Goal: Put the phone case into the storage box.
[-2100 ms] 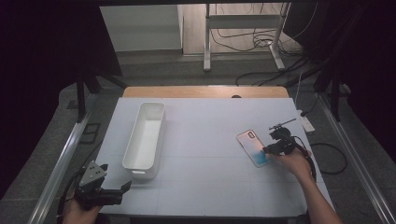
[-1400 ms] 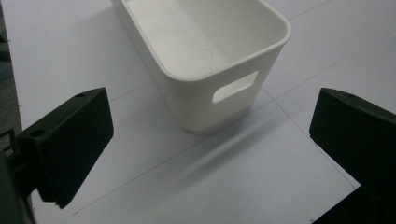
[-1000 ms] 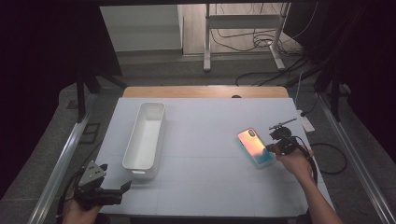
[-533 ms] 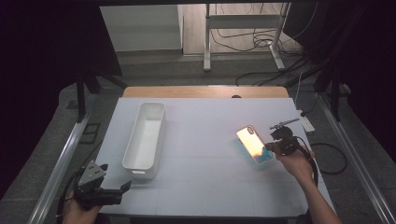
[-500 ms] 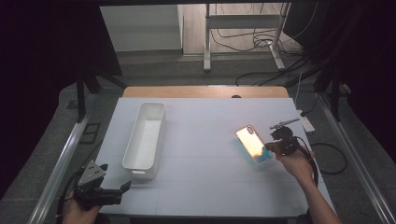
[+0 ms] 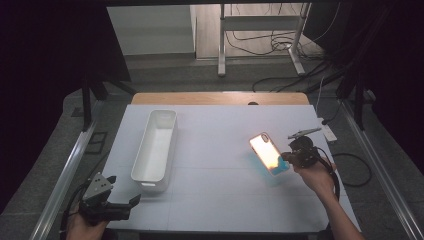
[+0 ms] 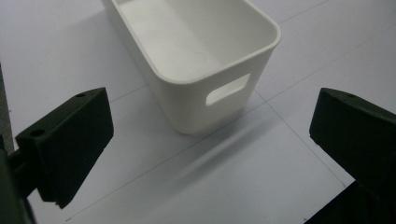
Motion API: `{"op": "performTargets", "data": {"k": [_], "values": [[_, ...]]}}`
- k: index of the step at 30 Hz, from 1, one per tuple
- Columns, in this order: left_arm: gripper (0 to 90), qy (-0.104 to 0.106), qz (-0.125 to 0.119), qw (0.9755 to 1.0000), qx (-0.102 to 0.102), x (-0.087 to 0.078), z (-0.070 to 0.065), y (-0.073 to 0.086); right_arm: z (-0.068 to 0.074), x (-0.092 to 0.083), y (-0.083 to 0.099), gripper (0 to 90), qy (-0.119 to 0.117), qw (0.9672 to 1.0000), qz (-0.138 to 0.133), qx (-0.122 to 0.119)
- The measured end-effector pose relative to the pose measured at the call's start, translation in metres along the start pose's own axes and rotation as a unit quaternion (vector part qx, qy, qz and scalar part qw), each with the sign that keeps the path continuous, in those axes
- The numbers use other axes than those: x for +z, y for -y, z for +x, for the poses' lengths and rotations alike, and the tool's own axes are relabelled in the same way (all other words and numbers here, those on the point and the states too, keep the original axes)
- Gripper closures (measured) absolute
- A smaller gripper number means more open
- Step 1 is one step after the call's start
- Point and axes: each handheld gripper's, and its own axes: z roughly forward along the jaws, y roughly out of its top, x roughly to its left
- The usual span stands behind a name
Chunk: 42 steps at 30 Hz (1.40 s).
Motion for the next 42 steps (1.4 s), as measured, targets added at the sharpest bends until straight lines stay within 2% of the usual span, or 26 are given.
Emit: {"op": "performTargets", "data": {"k": [6,10,13,20,25,30,35,42], "values": [[1.3,0.015,-0.005,0.9998,-0.009,-0.001,0.003,0.001,0.003,-0.004,0.0,87.8,-0.002,0.9999,-0.01,-0.002],[1.3,0.018,-0.005,0.9998,-0.01,-0.001,0.004,0.001,0.007,-0.007,-0.001,87.8,-0.004,0.9999,-0.016,-0.003],[1.3,0.025,-0.003,0.9997,-0.002,0.0,0.003,0.0,0.01,-0.009,-0.001,87.8,-0.005,0.9997,-0.022,-0.006],[1.0,0.023,0.001,0.9996,0.015,0.001,-0.001,-0.001,0.017,-0.015,-0.002,87.8,-0.006,0.9993,-0.034,-0.012],[0.0,0.024,-0.004,0.9997,0.008,-0.001,0.001,-0.001,0.021,-0.02,-0.002,87.8,-0.005,0.9986,-0.051,-0.014],[0.0,0.029,-0.005,0.9995,-0.006,-0.001,0.003,-0.001,0.027,-0.022,-0.001,87.8,-0.016,0.9981,-0.058,-0.015],[0.0,0.048,-0.022,0.9983,-0.023,-0.001,0.004,-0.004,0.034,-0.025,-0.001,87.8,-0.022,0.9974,-0.065,-0.023],[0.0,0.059,-0.032,0.9975,-0.02,0.002,0.002,-0.012,0.041,-0.028,-0.001,87.8,-0.029,0.9965,-0.072,-0.031]]}}
